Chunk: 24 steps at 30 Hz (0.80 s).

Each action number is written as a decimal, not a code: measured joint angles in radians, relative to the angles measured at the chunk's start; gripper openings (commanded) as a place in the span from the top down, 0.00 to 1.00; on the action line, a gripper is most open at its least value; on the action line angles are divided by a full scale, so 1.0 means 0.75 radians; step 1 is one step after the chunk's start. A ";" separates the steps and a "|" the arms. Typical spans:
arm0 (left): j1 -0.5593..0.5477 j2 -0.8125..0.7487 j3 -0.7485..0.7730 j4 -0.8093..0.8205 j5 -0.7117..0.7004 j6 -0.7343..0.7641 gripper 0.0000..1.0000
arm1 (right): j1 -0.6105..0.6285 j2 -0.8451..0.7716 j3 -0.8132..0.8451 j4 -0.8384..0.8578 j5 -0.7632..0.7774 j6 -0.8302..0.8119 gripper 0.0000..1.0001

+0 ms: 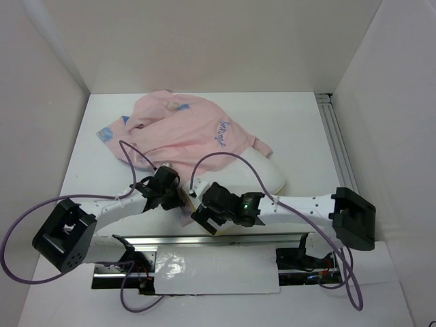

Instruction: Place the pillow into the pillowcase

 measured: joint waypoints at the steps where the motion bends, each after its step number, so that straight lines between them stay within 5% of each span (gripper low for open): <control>1: -0.008 0.012 0.010 -0.002 -0.008 0.006 1.00 | 0.000 0.032 0.000 0.014 0.012 0.001 0.04; 6: -0.065 -0.008 0.019 -0.041 -0.043 0.006 1.00 | -0.015 0.144 0.001 0.097 0.110 0.014 0.73; 7: -0.075 -0.038 0.019 -0.062 -0.051 0.007 1.00 | -0.032 0.151 -0.001 0.116 0.127 0.021 1.00; 15: -0.204 -0.344 0.086 -0.165 -0.091 0.041 1.00 | -0.214 0.071 0.009 0.350 0.083 0.055 1.00; 24: -0.603 -0.346 0.474 -0.330 -0.224 0.095 1.00 | -0.309 0.011 0.167 0.710 0.103 -0.035 1.00</control>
